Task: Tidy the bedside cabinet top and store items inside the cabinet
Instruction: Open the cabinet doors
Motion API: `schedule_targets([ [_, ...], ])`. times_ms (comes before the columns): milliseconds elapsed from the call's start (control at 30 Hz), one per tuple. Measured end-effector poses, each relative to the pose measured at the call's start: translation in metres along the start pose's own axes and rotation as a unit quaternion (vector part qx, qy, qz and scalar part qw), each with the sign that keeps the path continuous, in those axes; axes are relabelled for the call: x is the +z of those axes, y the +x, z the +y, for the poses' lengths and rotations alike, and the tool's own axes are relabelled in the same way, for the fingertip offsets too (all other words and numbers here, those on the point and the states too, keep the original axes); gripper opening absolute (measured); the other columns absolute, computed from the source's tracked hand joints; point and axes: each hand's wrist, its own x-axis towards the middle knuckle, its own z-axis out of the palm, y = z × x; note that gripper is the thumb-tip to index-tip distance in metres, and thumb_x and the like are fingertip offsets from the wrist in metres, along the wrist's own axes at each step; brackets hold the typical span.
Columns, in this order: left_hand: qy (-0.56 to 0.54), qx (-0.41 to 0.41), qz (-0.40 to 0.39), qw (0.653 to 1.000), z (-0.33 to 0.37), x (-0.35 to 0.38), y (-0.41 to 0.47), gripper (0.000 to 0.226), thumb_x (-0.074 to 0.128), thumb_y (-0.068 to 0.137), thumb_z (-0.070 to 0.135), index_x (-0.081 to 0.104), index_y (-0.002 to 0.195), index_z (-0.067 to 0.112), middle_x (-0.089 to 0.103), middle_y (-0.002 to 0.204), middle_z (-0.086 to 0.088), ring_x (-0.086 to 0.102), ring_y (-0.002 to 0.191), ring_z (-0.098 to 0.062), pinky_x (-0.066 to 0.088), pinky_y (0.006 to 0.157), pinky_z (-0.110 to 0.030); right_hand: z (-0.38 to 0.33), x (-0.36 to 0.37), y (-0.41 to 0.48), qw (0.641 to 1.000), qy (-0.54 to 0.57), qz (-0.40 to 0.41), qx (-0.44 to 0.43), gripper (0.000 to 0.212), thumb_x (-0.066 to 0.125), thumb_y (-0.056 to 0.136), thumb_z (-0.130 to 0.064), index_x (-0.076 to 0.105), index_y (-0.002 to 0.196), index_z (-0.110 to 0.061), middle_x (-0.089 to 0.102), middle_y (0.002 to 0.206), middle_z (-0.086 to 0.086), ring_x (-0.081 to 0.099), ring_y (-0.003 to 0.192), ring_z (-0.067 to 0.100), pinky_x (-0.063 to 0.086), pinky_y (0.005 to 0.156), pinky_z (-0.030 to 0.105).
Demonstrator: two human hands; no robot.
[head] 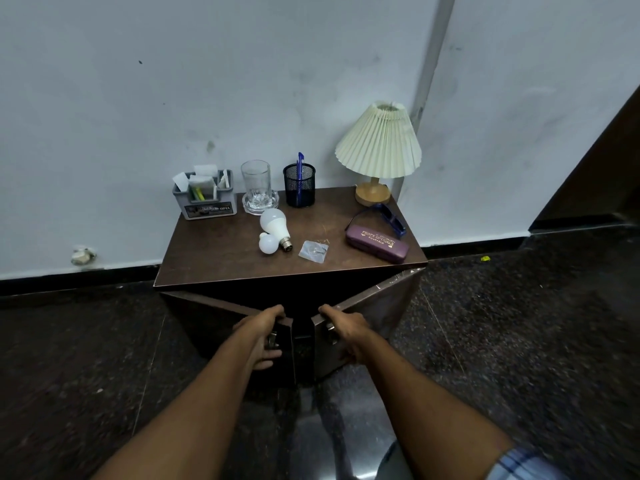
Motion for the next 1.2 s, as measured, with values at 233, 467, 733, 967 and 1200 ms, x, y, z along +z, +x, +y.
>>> schedule_targets([
  [233,0.036,-0.019,-0.089,0.995,-0.028,-0.027,-0.005,0.038,0.059,0.09,0.025,0.055,0.123,0.007,0.058,0.123,-0.015,0.066,0.089,-0.029,0.052,0.07,-0.035,0.002,-0.015,-0.032,0.998,0.0,-0.06,0.003,0.036,0.071,0.085,-0.039,0.07,0.103,-0.009,0.066,0.083,0.01,0.062,0.068,0.027,0.05,0.051,0.028],
  [467,0.087,-0.028,-0.09,0.992,-0.051,-0.059,-0.013,0.015,0.048,0.098,0.004,0.058,0.088,0.0,0.064,0.084,-0.017,0.063,0.067,-0.024,0.057,0.057,-0.033,0.009,-0.028,-0.049,0.997,-0.057,-0.054,-0.004,0.015,0.066,0.093,-0.024,0.062,0.097,-0.01,0.061,0.076,0.008,0.058,0.061,0.021,0.049,0.053,0.031],
  [733,0.241,-0.054,-0.089,0.965,-0.069,-0.113,-0.024,0.02,0.043,0.1,0.0,0.059,0.093,-0.011,0.065,0.083,-0.022,0.066,0.071,-0.03,0.06,0.062,-0.034,0.026,-0.061,-0.048,0.978,-0.156,-0.097,0.102,0.026,0.047,0.101,-0.017,0.056,0.079,-0.007,0.056,0.08,0.009,0.055,0.07,0.02,0.055,0.076,0.032],
  [967,0.302,-0.059,-0.036,0.951,-0.088,-0.153,-0.031,0.026,0.042,0.101,0.001,0.058,0.082,-0.007,0.06,0.078,-0.017,0.059,0.067,-0.028,0.052,0.048,-0.033,0.041,-0.096,-0.056,0.966,-0.225,-0.082,0.1,0.021,0.038,0.098,-0.002,0.056,0.089,0.0,0.054,0.083,0.017,0.054,0.072,0.027,0.055,0.093,0.042],
  [1200,0.326,-0.028,0.02,0.945,-0.099,-0.162,-0.055,0.031,0.046,0.1,0.004,0.06,0.123,-0.011,0.063,0.129,-0.025,0.065,0.112,-0.036,0.053,0.097,-0.039,0.045,-0.124,-0.068,0.935,-0.353,-0.004,0.04,0.025,0.049,0.098,-0.004,0.062,0.119,0.0,0.062,0.118,0.019,0.062,0.105,0.032,0.05,0.103,0.041],
])
